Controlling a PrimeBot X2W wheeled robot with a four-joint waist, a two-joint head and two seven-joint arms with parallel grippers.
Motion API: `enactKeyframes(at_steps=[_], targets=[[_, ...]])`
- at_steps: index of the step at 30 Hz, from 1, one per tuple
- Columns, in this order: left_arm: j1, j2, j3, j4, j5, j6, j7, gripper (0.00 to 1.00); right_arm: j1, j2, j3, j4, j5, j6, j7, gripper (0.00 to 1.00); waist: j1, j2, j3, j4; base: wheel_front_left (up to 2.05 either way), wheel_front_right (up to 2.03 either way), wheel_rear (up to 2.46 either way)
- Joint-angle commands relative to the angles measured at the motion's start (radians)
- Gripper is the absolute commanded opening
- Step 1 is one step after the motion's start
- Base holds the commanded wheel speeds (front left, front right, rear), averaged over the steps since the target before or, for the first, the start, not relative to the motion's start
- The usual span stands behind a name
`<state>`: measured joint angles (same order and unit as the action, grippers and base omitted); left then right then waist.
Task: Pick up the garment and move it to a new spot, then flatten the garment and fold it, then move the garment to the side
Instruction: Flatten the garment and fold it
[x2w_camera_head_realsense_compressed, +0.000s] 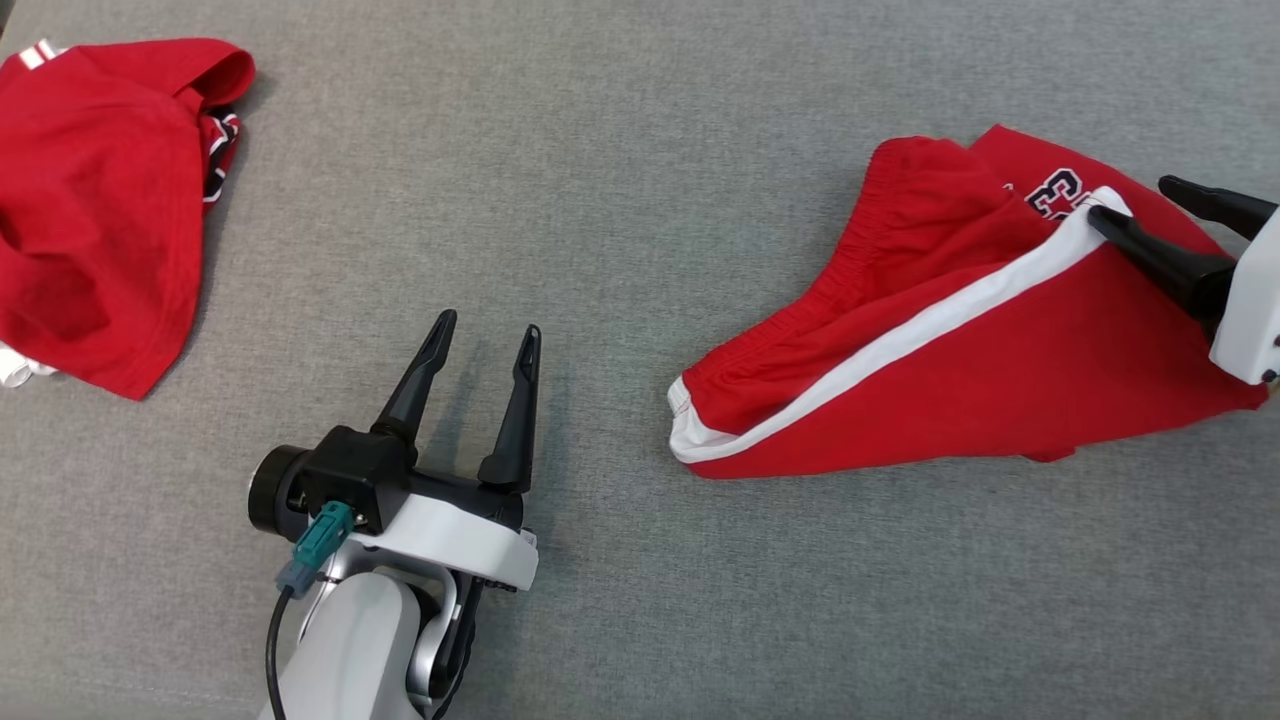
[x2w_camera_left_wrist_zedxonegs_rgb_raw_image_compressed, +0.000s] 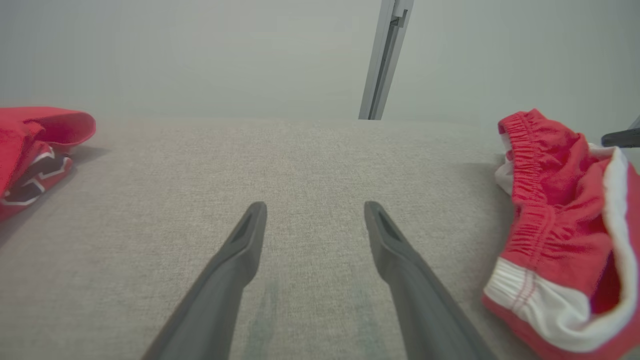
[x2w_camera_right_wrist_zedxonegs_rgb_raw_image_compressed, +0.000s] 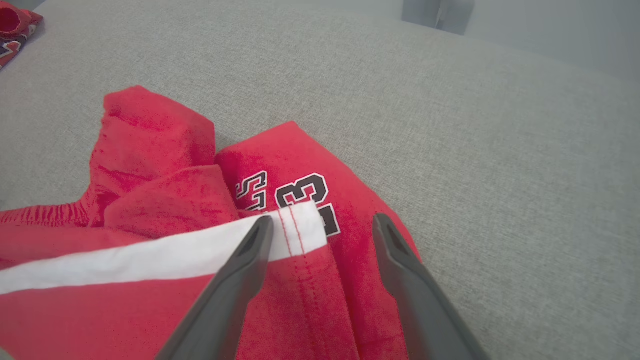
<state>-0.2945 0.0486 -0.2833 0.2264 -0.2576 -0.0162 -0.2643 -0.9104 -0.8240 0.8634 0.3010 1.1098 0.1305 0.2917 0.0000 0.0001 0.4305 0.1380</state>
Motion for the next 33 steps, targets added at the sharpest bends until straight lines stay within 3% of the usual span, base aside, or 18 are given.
enactKeyframes(at_steps=[1,13,14,15,16,33], targets=[[-0.012,0.003,-0.002,-0.002,-0.007,0.007,0.000,1.00,-0.018,-0.014,0.015,0.003,0.006,0.001,0.009,1.00,0.0000,-0.0001,0.010,0.012,0.00,0.00,0.00],[-0.019,0.003,-0.002,-0.002,-0.010,0.011,0.000,1.00,-0.108,-0.052,0.175,0.006,0.099,0.001,0.066,1.00,0.0000,-0.0001,0.023,0.033,0.00,0.00,0.00],[-0.017,0.004,-0.001,-0.003,-0.009,0.012,0.000,1.00,-0.111,-0.052,0.183,0.004,0.104,0.001,0.064,0.69,0.0000,-0.0001,0.023,0.031,0.00,0.00,0.00],[-0.016,0.004,0.000,-0.003,-0.007,0.013,0.000,1.00,-0.116,-0.052,0.192,0.004,0.112,0.001,0.062,0.22,0.0000,-0.0001,0.023,0.030,0.00,0.00,0.00],[-0.015,0.003,0.001,-0.001,-0.005,0.013,0.000,1.00,-0.120,-0.053,0.201,0.003,0.117,0.001,0.060,0.00,0.0000,-0.0001,0.022,0.028,0.00,0.00,0.00],[0.009,0.004,0.022,0.011,0.012,0.007,0.000,1.00,-0.120,-0.071,0.272,-0.048,0.175,0.001,-0.140,0.00,0.0000,-0.0001,-0.036,-0.018,0.00,0.00,0.00]])
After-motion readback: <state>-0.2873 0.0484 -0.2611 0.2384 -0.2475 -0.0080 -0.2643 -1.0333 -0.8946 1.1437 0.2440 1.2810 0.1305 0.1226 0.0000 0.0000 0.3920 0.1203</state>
